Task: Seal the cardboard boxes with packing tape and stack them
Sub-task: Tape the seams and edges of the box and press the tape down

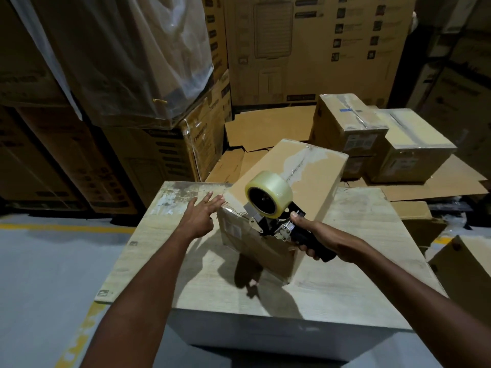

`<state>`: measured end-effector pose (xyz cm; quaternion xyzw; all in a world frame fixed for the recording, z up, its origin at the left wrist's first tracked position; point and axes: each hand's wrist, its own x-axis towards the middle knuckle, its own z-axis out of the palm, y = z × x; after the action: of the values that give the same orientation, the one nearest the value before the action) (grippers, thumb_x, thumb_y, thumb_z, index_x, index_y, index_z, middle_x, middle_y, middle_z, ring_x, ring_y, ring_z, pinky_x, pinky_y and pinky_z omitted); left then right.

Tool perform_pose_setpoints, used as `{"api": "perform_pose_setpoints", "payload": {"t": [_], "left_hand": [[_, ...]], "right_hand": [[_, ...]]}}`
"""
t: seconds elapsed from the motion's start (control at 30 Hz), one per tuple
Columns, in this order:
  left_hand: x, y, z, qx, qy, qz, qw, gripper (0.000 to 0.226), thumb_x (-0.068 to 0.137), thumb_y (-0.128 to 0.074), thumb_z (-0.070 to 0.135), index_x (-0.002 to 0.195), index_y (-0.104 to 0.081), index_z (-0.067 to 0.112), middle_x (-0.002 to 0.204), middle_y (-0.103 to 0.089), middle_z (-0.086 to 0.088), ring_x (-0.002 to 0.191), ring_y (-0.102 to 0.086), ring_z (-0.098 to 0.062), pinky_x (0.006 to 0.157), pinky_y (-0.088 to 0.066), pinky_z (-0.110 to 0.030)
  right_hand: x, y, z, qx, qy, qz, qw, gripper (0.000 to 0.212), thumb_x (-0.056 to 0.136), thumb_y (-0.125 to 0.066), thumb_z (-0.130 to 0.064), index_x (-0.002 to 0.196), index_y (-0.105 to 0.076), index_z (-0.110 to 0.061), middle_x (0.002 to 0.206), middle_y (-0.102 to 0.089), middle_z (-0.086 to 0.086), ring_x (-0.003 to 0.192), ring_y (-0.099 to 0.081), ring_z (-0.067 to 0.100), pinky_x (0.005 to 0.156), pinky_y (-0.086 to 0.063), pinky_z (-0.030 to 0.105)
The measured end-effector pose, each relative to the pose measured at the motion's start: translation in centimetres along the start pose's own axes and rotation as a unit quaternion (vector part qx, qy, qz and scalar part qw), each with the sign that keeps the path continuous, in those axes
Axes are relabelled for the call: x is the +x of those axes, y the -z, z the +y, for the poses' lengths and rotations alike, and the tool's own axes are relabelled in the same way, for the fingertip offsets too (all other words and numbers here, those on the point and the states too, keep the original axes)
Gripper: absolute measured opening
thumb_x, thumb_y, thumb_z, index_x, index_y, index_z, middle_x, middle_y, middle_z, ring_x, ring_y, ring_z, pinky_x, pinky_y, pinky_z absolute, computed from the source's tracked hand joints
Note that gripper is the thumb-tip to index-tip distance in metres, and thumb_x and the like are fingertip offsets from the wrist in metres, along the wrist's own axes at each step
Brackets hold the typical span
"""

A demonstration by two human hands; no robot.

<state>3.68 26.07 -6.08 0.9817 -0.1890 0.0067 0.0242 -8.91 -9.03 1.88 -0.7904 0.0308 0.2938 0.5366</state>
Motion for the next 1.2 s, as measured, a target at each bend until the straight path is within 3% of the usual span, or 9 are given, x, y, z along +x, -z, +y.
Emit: {"api": "perform_pose_setpoints", "payload": {"t": [0.2,0.4,0.57,0.7,0.87,0.93,1.07,1.2], "left_hand": [[-0.5,0.5,2.5,0.134,-0.047,0.005,0.990,0.089,0.090,-0.052,0.011,0.164,-0.004,0.017,0.172,0.000,-0.003,0.158,0.004,-0.016,0.125,0.009,-0.049],[-1.0,-0.4,4.7,0.006,-0.004,0.001,1.000,0.095,0.082,-0.053,-0.007,0.164,-0.013,0.020,0.172,-0.007,0.002,0.158,-0.002,-0.011,0.126,0.007,-0.042],[-1.0,0.3,4.6,-0.028,0.011,-0.009,1.000,0.094,0.083,-0.056,-0.007,0.163,-0.018,0.025,0.171,-0.012,0.007,0.157,-0.005,-0.008,0.126,0.007,-0.045],[-0.9,0.6,5.0,-0.029,0.022,-0.026,0.999,0.081,0.093,-0.056,0.008,0.163,-0.020,0.024,0.170,-0.012,0.008,0.157,-0.006,-0.009,0.126,0.005,-0.045],[-0.4,0.8,6.3,-0.059,0.057,-0.013,0.997,0.056,0.108,-0.038,0.035,0.161,-0.031,0.019,0.170,-0.019,0.002,0.157,-0.013,-0.013,0.126,0.000,-0.047],[0.2,0.9,7.5,-0.064,0.091,-0.018,0.994,0.067,0.105,-0.030,0.055,0.159,-0.034,0.014,0.169,-0.021,-0.005,0.156,-0.016,-0.020,0.126,-0.002,-0.052],[0.7,0.8,10.9,-0.100,0.157,-0.004,0.983,0.125,0.076,-0.014,0.097,0.158,-0.031,0.005,0.168,-0.019,-0.014,0.157,-0.015,-0.027,0.124,0.002,-0.053],[0.5,0.6,12.0,-0.093,0.170,-0.019,0.981,0.150,0.052,-0.013,0.107,0.161,-0.019,0.005,0.170,-0.010,-0.017,0.157,-0.009,-0.030,0.126,-0.007,-0.056]], "right_hand": [[-0.5,-0.1,0.2,0.024,0.008,-0.007,1.000,0.070,0.100,-0.036,-0.073,0.085,-0.063,-0.010,0.068,-0.057,0.002,0.053,-0.049,0.014,0.048,-0.041,0.024],[-0.2,-0.5,0.5,0.015,0.027,0.007,0.999,0.076,0.096,-0.036,-0.078,0.090,-0.066,-0.009,0.067,-0.056,0.001,0.054,-0.048,0.013,0.050,-0.040,0.025],[-1.1,-0.1,1.5,0.024,0.035,0.028,0.999,0.076,0.095,-0.038,-0.079,0.088,-0.068,-0.010,0.067,-0.057,0.001,0.054,-0.047,0.014,0.050,-0.039,0.026],[-3.4,1.9,4.4,0.013,0.029,0.045,0.998,0.083,0.088,-0.040,-0.086,0.094,-0.069,-0.009,0.073,-0.058,0.004,0.062,-0.048,0.018,0.057,-0.039,0.032],[-5.4,2.9,6.2,0.025,0.026,0.048,0.998,0.087,0.085,-0.040,-0.089,0.098,-0.068,-0.007,0.074,-0.059,0.004,0.063,-0.049,0.018,0.059,-0.040,0.032],[-5.5,2.7,5.8,0.016,0.031,0.045,0.998,0.088,0.080,-0.042,-0.094,0.095,-0.066,-0.010,0.073,-0.057,0.002,0.063,-0.048,0.018,0.058,-0.038,0.033],[-5.9,2.7,5.7,0.018,0.022,0.040,0.999,0.089,0.074,-0.044,-0.098,0.094,-0.066,-0.013,0.072,-0.057,0.001,0.061,-0.046,0.018,0.054,-0.034,0.031],[-6.3,2.1,6.0,0.035,0.022,0.046,0.998,0.082,0.084,-0.040,-0.090,0.096,-0.068,-0.013,0.072,-0.055,0.001,0.057,-0.044,0.014,0.049,-0.031,0.027]]}}
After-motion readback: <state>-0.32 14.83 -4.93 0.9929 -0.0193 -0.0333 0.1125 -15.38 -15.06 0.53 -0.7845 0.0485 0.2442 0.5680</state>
